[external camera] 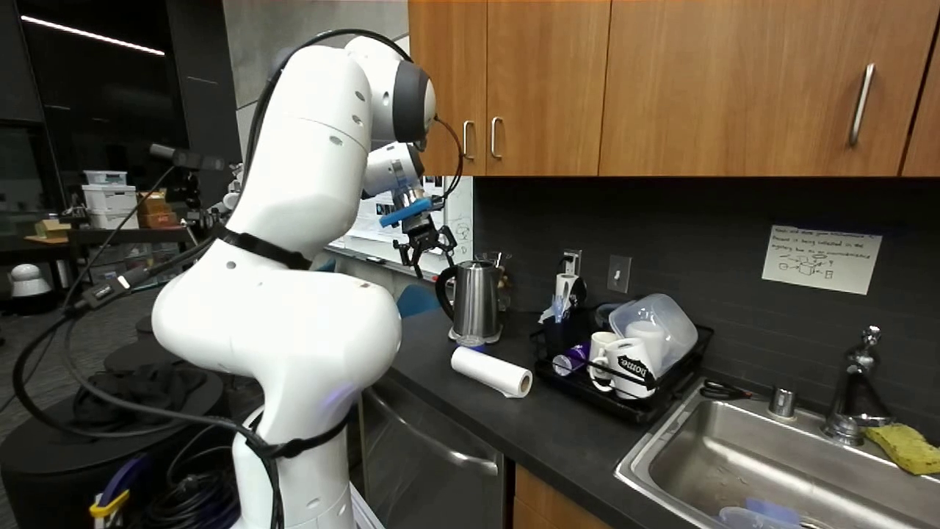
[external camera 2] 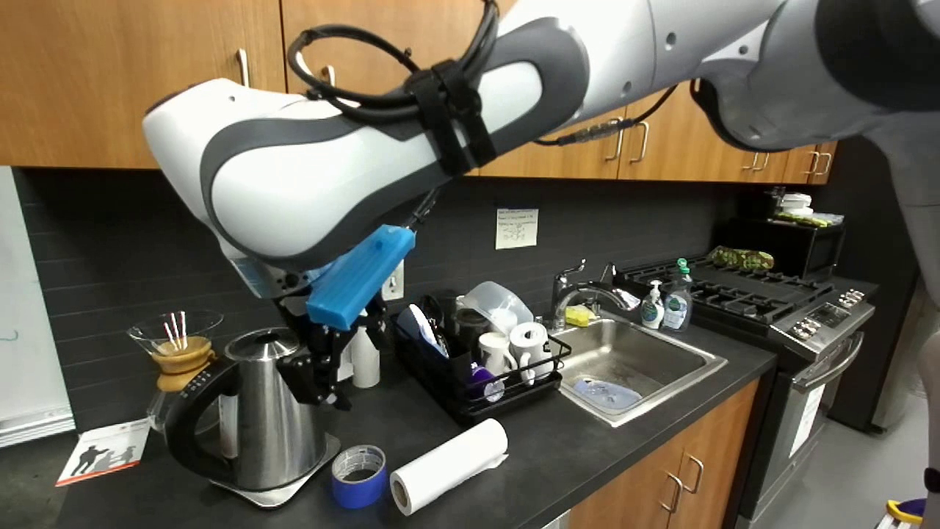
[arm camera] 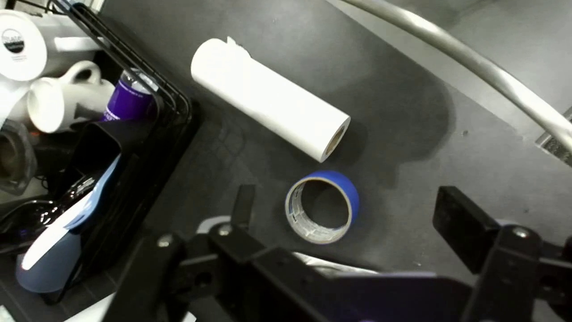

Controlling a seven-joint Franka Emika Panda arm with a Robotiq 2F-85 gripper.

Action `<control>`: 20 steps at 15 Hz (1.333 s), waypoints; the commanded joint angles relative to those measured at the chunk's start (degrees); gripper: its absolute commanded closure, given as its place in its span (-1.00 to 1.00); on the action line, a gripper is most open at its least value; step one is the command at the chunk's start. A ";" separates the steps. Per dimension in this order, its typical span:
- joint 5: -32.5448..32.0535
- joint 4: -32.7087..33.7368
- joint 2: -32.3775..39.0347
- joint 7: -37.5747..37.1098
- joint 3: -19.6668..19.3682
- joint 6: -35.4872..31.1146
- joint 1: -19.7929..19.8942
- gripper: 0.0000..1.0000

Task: Move the blue tape to the right

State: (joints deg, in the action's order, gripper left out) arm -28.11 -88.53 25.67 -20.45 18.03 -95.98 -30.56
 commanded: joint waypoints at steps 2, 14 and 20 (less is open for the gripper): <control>-0.05 15.58 9.70 5.20 -3.86 6.19 -2.37 -1.00; 18.01 26.75 16.96 -7.84 -6.55 18.58 -0.85 -1.00; 26.23 39.45 23.00 -13.07 -7.77 14.68 -2.83 -1.00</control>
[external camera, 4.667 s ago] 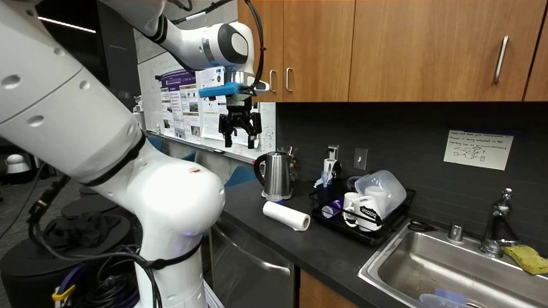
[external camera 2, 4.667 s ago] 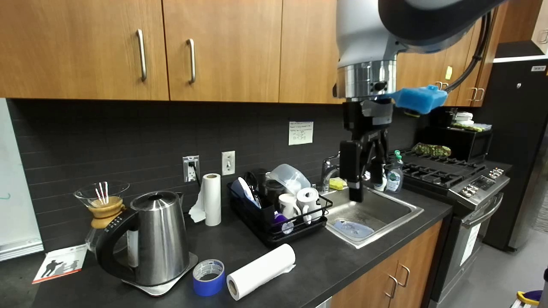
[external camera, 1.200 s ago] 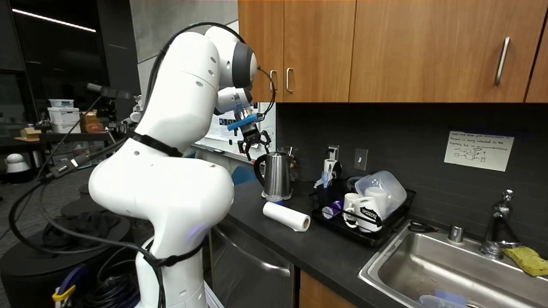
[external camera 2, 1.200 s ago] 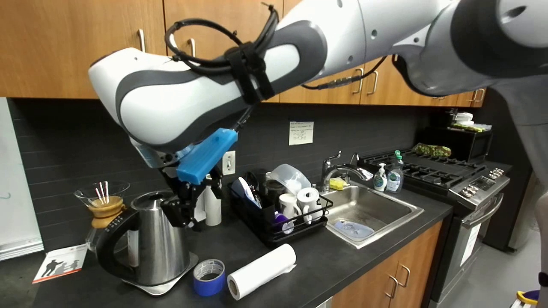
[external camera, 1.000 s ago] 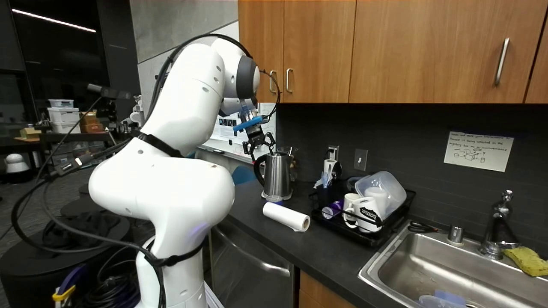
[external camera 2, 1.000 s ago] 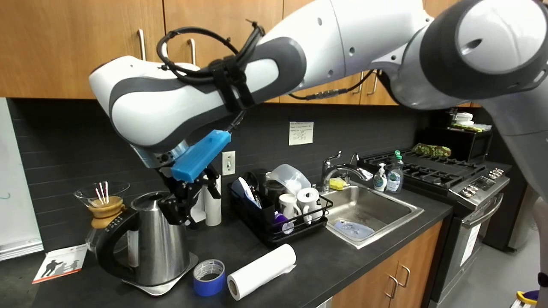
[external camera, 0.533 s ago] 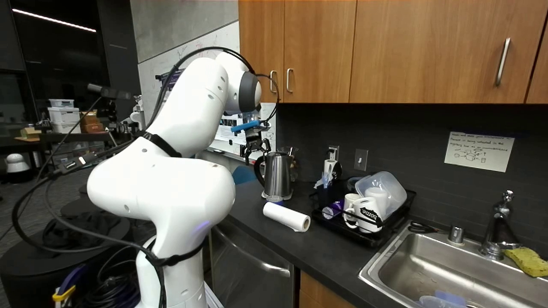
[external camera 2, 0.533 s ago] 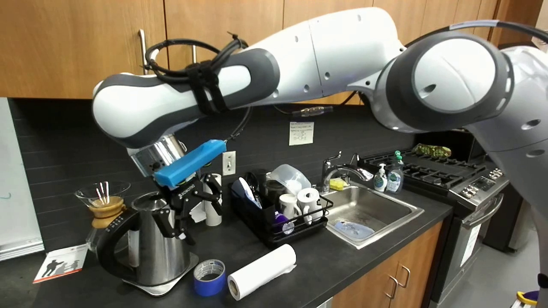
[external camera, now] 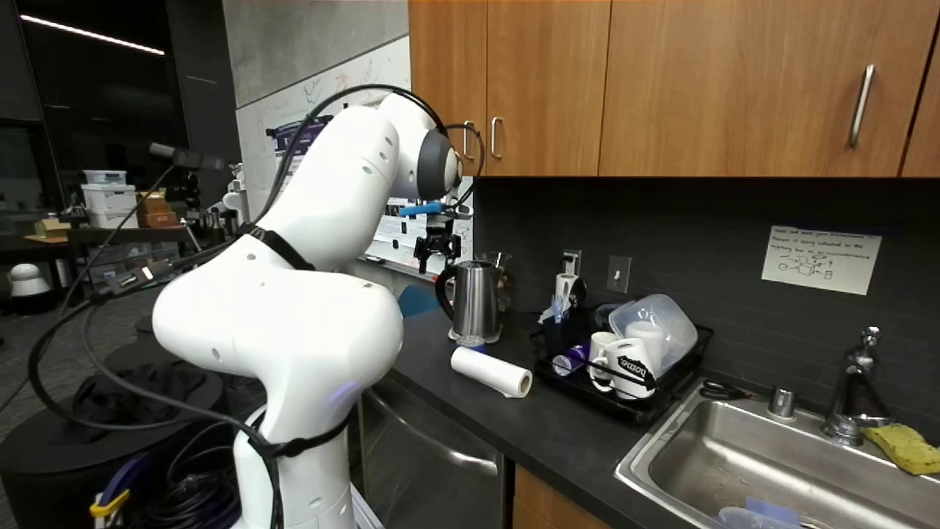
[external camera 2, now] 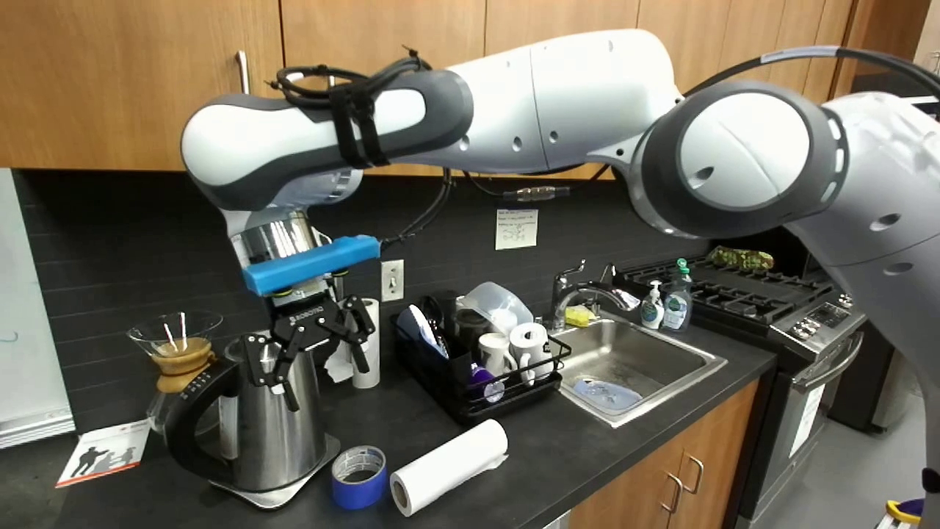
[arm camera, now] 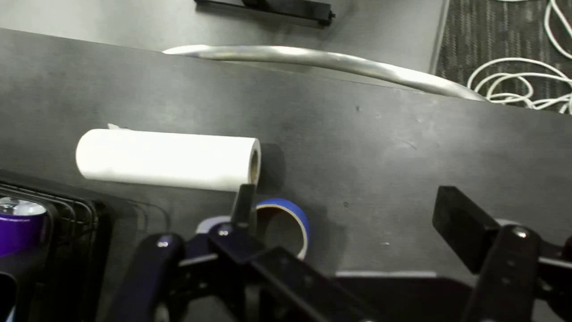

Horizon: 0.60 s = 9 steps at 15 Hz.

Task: Move the blue tape to the right

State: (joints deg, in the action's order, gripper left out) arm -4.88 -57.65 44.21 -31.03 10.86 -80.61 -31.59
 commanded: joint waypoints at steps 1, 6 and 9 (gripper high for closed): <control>3.48 10.74 5.87 -2.82 -0.70 -1.54 -2.61 -1.00; 3.01 10.95 6.59 -2.40 -0.16 -2.68 -3.60 -1.00; 3.01 13.46 8.45 -2.65 -0.46 -2.49 -4.55 -1.00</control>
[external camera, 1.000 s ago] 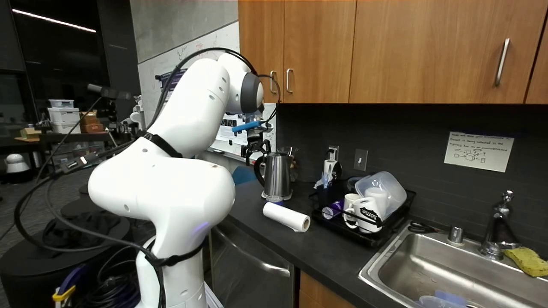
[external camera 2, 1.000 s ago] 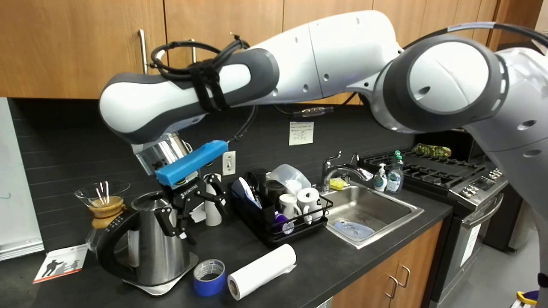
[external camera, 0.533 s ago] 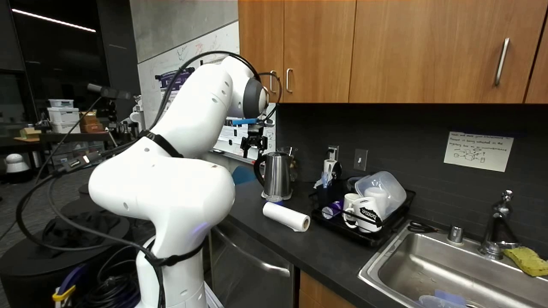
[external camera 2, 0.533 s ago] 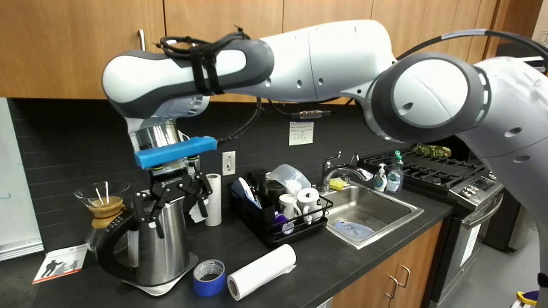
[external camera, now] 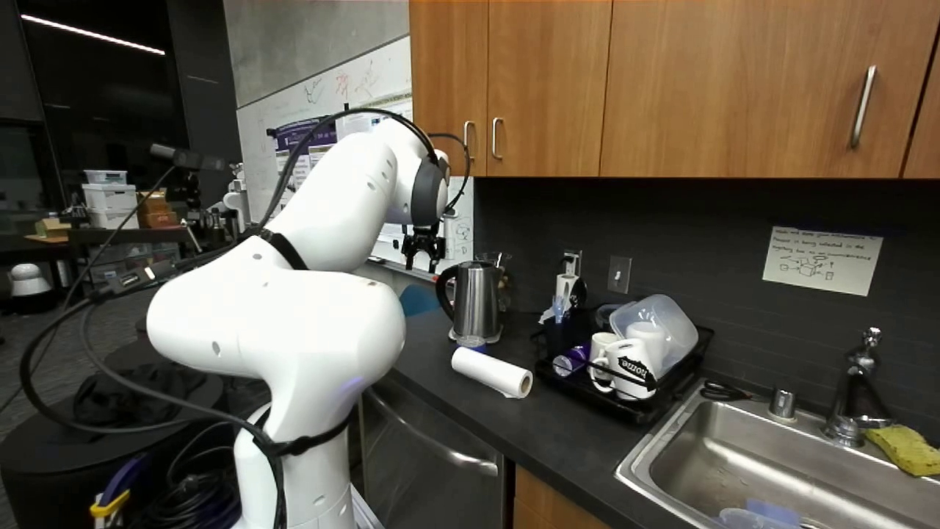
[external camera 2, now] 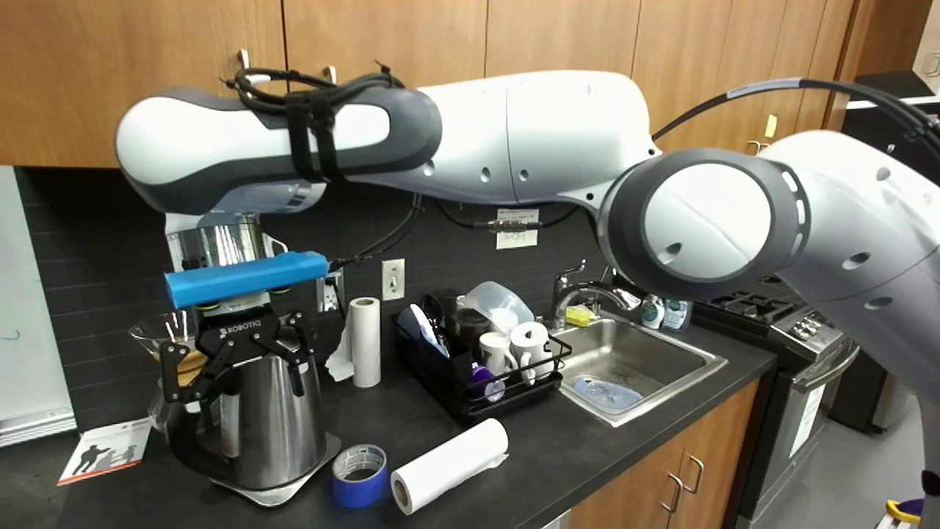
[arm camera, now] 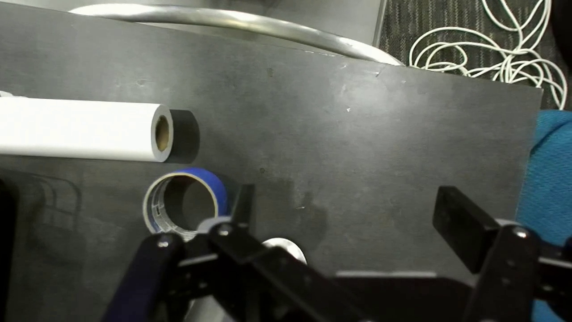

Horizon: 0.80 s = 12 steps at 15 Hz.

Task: Move the blue tape to the right

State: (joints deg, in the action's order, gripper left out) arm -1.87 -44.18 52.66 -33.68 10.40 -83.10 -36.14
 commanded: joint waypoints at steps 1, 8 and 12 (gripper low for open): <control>0.00 0.25 0.16 0.00 -0.07 0.03 -0.01 -1.00; -1.63 0.09 0.33 -1.12 -1.26 0.16 -0.24 -1.00; 0.32 -5.98 -3.12 -4.20 -1.24 -1.36 2.09 -1.00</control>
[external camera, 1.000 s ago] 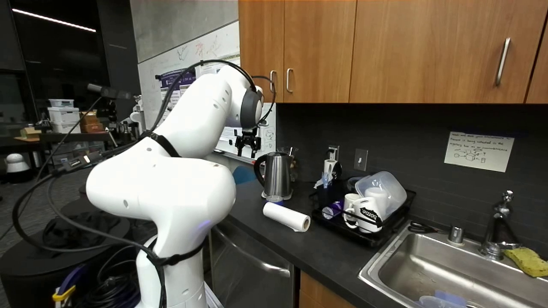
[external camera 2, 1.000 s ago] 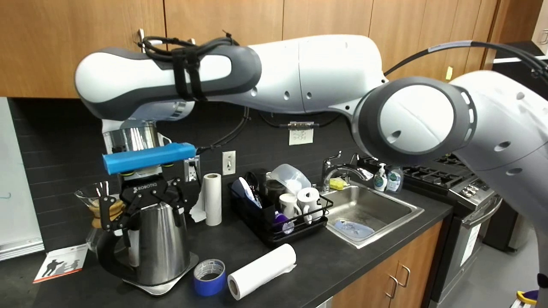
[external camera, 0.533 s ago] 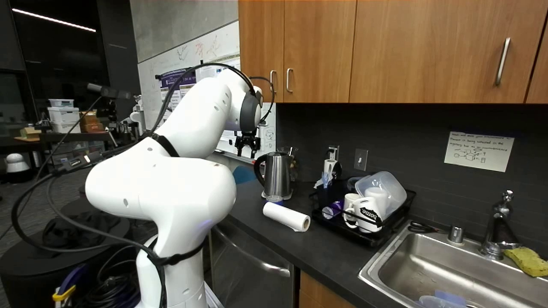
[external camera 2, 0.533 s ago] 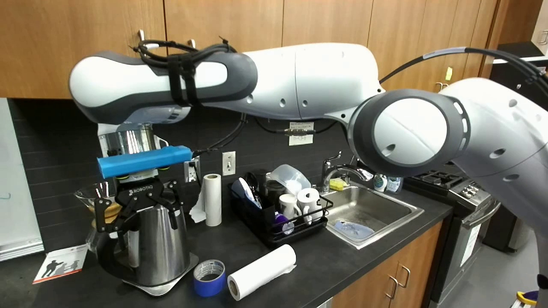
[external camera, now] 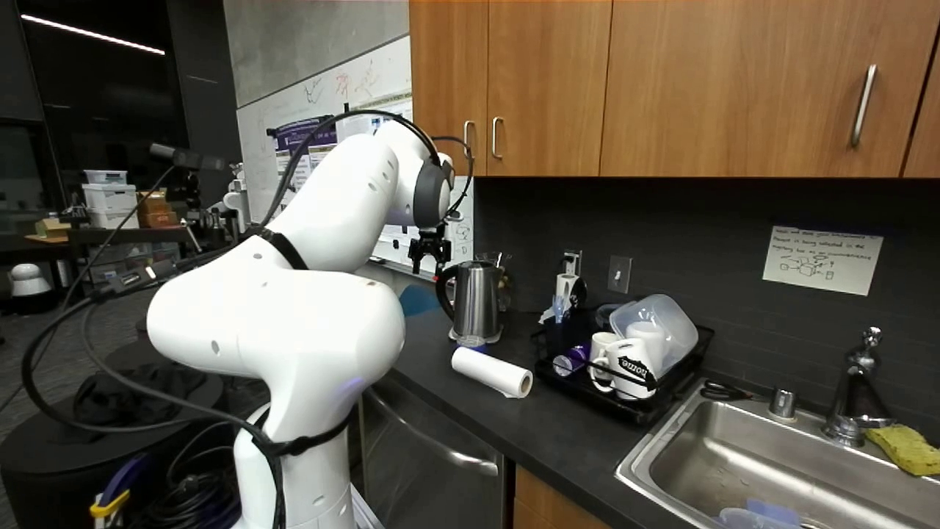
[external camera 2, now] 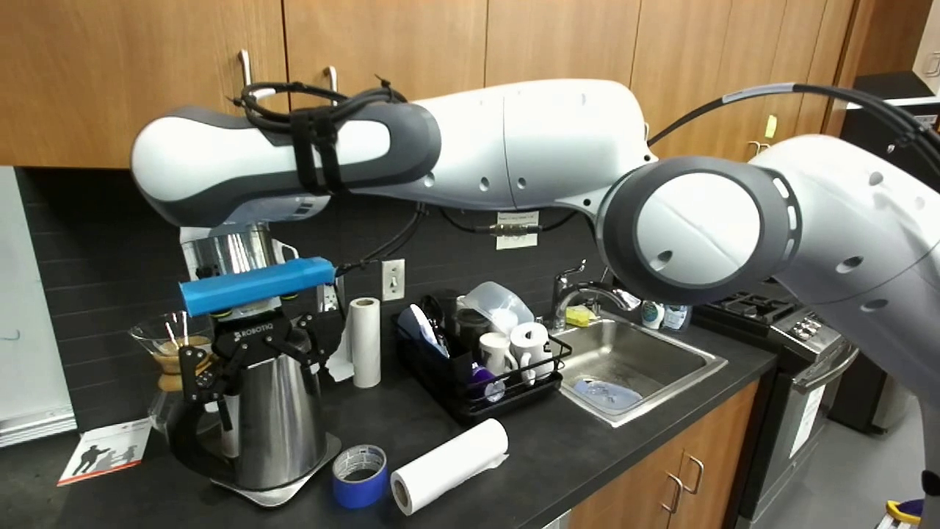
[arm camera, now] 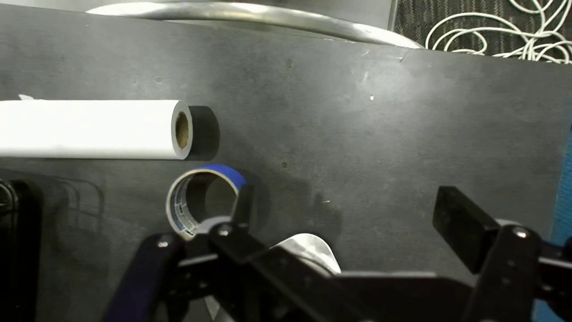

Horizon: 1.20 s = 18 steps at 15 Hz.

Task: Move the blue tape to the right

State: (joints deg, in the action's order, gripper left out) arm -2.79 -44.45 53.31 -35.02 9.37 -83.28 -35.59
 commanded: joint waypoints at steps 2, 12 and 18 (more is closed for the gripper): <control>1.97 -9.47 -5.43 -5.29 -0.19 -2.26 2.54 -1.00; 9.10 -36.33 -14.96 -14.49 0.77 -18.21 5.15 -1.00; 9.15 -48.67 -21.47 -18.94 0.73 -28.61 4.47 -0.36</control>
State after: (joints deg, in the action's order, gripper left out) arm 6.37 -86.24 37.50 -51.42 9.84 -108.33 -31.18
